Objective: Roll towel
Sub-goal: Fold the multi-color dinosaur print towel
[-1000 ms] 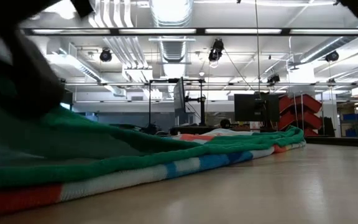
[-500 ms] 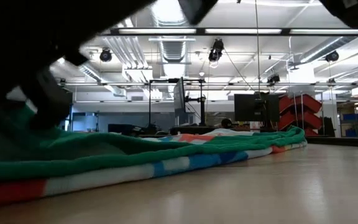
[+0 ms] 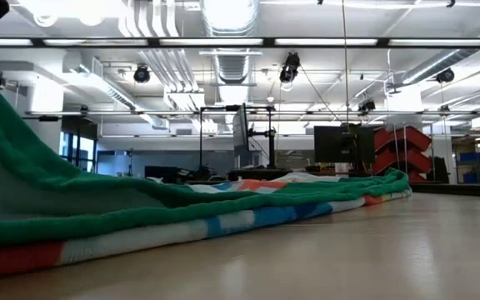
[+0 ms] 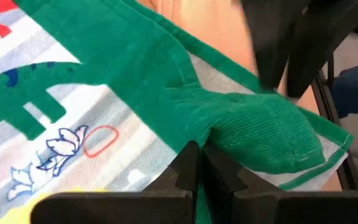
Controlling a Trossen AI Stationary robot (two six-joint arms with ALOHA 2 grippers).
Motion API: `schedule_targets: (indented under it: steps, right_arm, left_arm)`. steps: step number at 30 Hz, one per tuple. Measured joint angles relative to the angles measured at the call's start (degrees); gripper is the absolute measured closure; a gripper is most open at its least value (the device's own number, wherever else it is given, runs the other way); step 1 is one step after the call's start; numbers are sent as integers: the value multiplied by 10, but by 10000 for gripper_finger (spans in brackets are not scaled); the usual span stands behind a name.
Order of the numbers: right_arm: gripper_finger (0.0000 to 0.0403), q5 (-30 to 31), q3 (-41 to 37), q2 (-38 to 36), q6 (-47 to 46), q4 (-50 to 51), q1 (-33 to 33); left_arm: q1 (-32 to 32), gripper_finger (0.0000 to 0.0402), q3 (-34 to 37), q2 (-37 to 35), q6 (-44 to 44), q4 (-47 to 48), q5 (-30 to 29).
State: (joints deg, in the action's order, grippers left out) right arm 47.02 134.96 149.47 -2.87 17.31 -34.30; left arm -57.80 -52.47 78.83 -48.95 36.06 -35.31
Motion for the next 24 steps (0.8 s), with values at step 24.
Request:
schedule_targets:
  steps: [24]
  right_arm:
    - [303,-85,-2,5,5,-44,69]
  left_arm:
    - [2,396,0,0,21,-19,3]
